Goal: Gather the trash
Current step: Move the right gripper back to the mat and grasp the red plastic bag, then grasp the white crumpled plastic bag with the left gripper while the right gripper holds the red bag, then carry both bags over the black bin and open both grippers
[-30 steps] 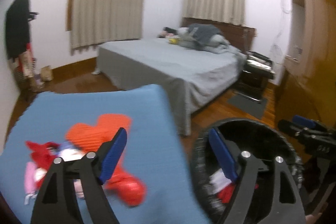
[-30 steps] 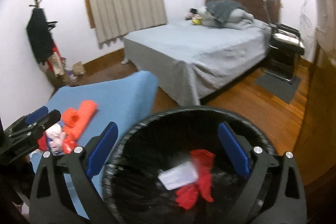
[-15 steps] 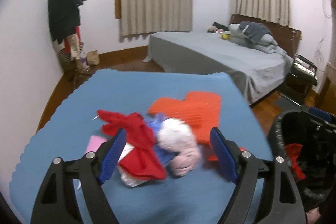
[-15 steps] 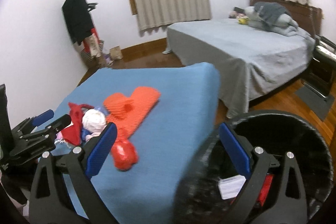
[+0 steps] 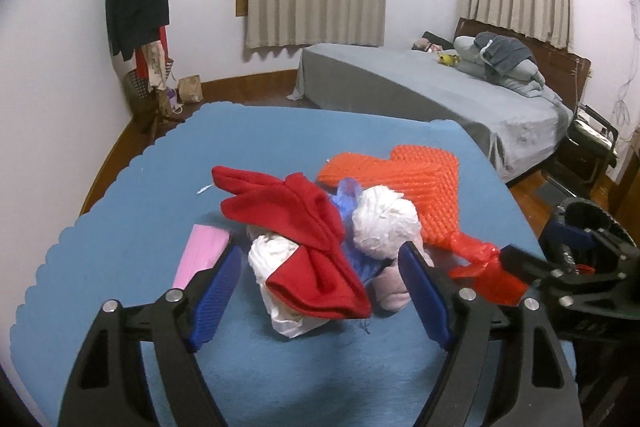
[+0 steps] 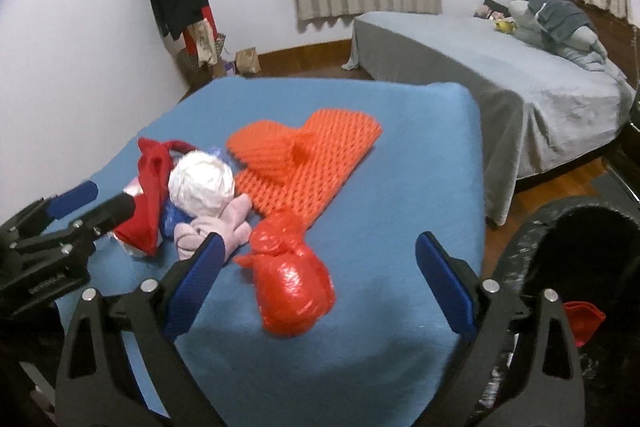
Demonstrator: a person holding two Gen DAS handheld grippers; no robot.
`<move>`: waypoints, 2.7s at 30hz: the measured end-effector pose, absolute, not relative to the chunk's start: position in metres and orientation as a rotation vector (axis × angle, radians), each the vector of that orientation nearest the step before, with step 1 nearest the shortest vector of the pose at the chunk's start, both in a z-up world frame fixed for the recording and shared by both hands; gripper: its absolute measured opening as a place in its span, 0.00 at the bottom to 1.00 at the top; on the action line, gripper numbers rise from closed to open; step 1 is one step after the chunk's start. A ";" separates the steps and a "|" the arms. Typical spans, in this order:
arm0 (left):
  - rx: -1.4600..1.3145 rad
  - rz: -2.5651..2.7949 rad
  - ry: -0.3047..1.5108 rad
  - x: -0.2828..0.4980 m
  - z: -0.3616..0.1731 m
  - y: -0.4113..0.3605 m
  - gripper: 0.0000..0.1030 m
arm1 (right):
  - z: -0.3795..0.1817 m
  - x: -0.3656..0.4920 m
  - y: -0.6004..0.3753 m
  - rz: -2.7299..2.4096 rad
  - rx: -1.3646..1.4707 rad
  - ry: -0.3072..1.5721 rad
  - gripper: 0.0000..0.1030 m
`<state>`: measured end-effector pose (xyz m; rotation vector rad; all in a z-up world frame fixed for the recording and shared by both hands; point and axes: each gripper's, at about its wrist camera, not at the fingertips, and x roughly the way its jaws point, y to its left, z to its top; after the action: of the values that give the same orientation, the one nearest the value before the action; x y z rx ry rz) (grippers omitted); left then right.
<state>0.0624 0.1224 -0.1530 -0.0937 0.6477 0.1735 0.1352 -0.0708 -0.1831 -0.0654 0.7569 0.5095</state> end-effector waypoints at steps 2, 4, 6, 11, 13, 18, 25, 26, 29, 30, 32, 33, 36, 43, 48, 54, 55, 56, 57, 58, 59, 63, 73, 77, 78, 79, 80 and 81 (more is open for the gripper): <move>-0.096 0.173 0.649 0.062 -0.154 0.123 0.75 | -0.191 0.136 -0.067 0.526 -0.073 0.787 0.76; -0.095 0.171 0.648 0.062 -0.154 0.123 0.74 | -0.196 0.137 -0.065 0.542 -0.072 0.809 0.69; -0.096 0.167 0.647 0.062 -0.154 0.122 0.73 | -0.199 0.139 -0.064 0.565 -0.071 0.832 0.59; -0.102 0.149 0.646 0.066 -0.152 0.117 0.69 | -0.202 0.141 -0.065 0.613 -0.045 0.871 0.35; -0.098 0.136 0.637 0.069 -0.148 0.111 0.67 | -0.196 0.142 -0.069 0.607 -0.035 0.855 0.34; -0.093 0.091 0.620 0.082 -0.143 0.100 0.60 | -0.176 0.150 -0.090 0.565 0.016 0.801 0.34; -0.063 0.059 0.637 0.111 -0.152 0.087 0.59 | -0.161 0.157 -0.101 0.547 0.031 0.763 0.34; -0.060 0.058 0.643 0.115 -0.154 0.086 0.59 | -0.161 0.157 -0.101 0.548 0.032 0.763 0.34; -0.046 0.062 0.671 0.125 -0.163 0.086 0.59 | -0.162 0.158 -0.102 0.554 0.039 0.767 0.34; -0.044 0.066 0.681 0.127 -0.166 0.087 0.59 | -0.162 0.158 -0.102 0.556 0.039 0.768 0.34; -0.045 0.062 0.703 0.131 -0.172 0.087 0.59 | -0.163 0.159 -0.101 0.561 0.039 0.770 0.34; -0.045 0.060 0.714 0.131 -0.176 0.088 0.59 | -0.163 0.159 -0.101 0.563 0.040 0.771 0.34; -0.047 0.063 0.747 0.135 -0.185 0.091 0.58 | -0.164 0.160 -0.102 0.565 0.042 0.776 0.34; -0.071 0.050 0.681 0.127 -0.166 0.089 0.38 | -0.158 0.160 -0.105 0.563 0.051 0.757 0.34; -0.078 0.025 0.611 0.117 -0.139 0.083 0.38 | -0.142 0.154 -0.111 0.560 0.064 0.714 0.34; -0.085 0.013 0.540 0.104 -0.105 0.076 0.38 | -0.119 0.145 -0.126 0.551 0.081 0.658 0.34; -0.086 0.011 0.533 0.103 -0.101 0.075 0.38 | -0.115 0.143 -0.129 0.547 0.084 0.649 0.34; -0.085 0.010 0.527 0.102 -0.098 0.073 0.38 | -0.112 0.142 -0.132 0.544 0.087 0.642 0.34; -0.084 0.007 0.523 0.100 -0.095 0.071 0.38 | -0.107 0.140 -0.136 0.539 0.090 0.633 0.34; -0.082 0.002 0.519 0.099 -0.091 0.068 0.38 | -0.105 0.139 -0.139 0.535 0.091 0.628 0.34; -0.082 -0.001 0.516 0.097 -0.089 0.066 0.38 | -0.102 0.138 -0.143 0.530 0.091 0.624 0.34; -0.082 -0.019 0.507 0.094 -0.080 0.058 0.38 | -0.093 0.130 -0.160 0.503 0.098 0.605 0.34; -0.074 -0.115 0.492 0.090 -0.065 0.021 0.38 | -0.079 0.109 -0.211 0.399 0.118 0.574 0.34; -0.073 -0.170 0.489 0.089 -0.062 0.002 0.38 | -0.080 0.102 -0.232 0.351 0.125 0.574 0.34; -0.072 -0.187 0.488 0.088 -0.062 -0.004 0.38 | -0.080 0.100 -0.237 0.338 0.127 0.575 0.34; -0.069 -0.201 0.489 0.089 -0.062 -0.010 0.38 | -0.081 0.098 -0.241 0.329 0.129 0.575 0.34; -0.066 -0.213 0.490 0.089 -0.062 -0.013 0.38 | -0.082 0.096 -0.247 0.316 0.130 0.575 0.34; -0.064 -0.224 0.491 0.089 -0.062 -0.019 0.38 | -0.082 0.094 -0.250 0.306 0.129 0.575 0.34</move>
<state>0.0890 -0.0188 -0.0619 -0.0641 0.4907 -0.2243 0.0936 -0.2504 -0.0825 0.1293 0.5755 0.3064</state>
